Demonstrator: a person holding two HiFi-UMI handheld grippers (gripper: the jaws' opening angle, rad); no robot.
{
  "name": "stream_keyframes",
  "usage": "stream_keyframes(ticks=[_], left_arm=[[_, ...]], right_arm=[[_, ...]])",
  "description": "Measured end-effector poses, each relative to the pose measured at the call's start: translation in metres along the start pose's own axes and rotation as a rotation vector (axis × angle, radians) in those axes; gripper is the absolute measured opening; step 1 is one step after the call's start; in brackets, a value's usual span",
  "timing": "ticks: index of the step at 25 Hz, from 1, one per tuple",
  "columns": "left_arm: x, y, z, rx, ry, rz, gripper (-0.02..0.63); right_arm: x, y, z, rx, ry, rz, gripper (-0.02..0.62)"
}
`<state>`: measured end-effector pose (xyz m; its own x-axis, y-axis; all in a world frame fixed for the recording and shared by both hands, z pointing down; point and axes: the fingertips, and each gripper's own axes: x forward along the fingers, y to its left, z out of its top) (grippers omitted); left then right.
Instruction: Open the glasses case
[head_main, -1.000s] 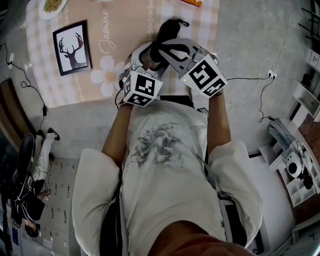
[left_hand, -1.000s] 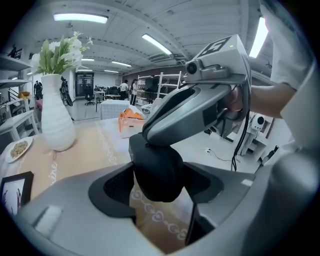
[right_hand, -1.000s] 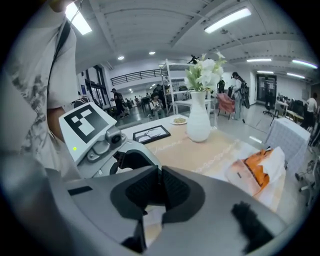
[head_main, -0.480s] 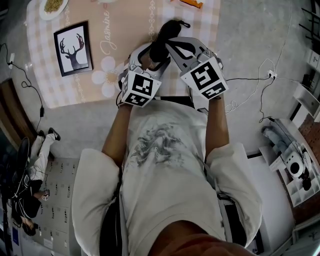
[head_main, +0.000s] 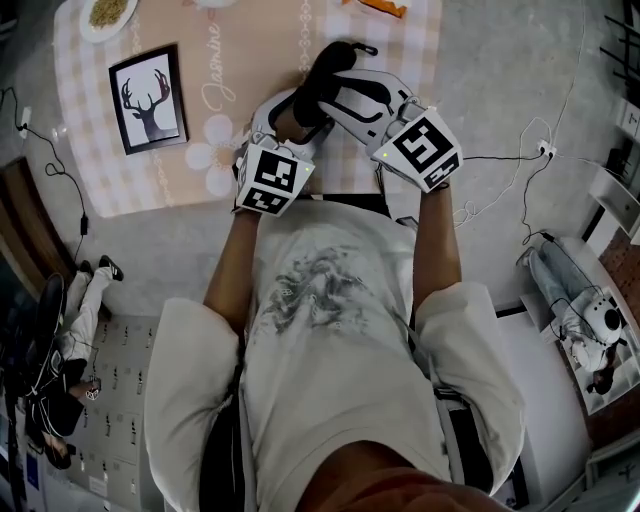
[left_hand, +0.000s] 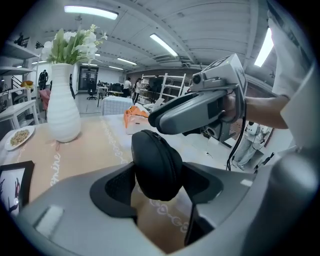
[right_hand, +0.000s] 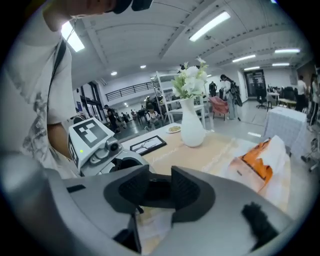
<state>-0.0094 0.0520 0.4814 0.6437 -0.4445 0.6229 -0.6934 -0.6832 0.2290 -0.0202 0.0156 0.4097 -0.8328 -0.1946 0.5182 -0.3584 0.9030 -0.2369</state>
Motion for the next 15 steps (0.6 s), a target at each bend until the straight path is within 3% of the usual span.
stream_keyframes(ticks=[6, 8, 15], left_arm=[[0.0004, 0.0010, -0.0018, -0.002, 0.009, -0.001, 0.296], [0.0004, 0.0015, -0.0014, 0.001, 0.008, 0.000, 0.296], [0.0004, 0.0002, -0.0026, -0.004, 0.006, -0.004, 0.296]], right_arm=[[0.0096, 0.0033, -0.0065, 0.042, 0.004, 0.072, 0.156], [0.0096, 0.0062, -0.0050, 0.037, 0.009, 0.086, 0.112], [0.0052, 0.0047, -0.0029, 0.053, -0.008, 0.077, 0.095]])
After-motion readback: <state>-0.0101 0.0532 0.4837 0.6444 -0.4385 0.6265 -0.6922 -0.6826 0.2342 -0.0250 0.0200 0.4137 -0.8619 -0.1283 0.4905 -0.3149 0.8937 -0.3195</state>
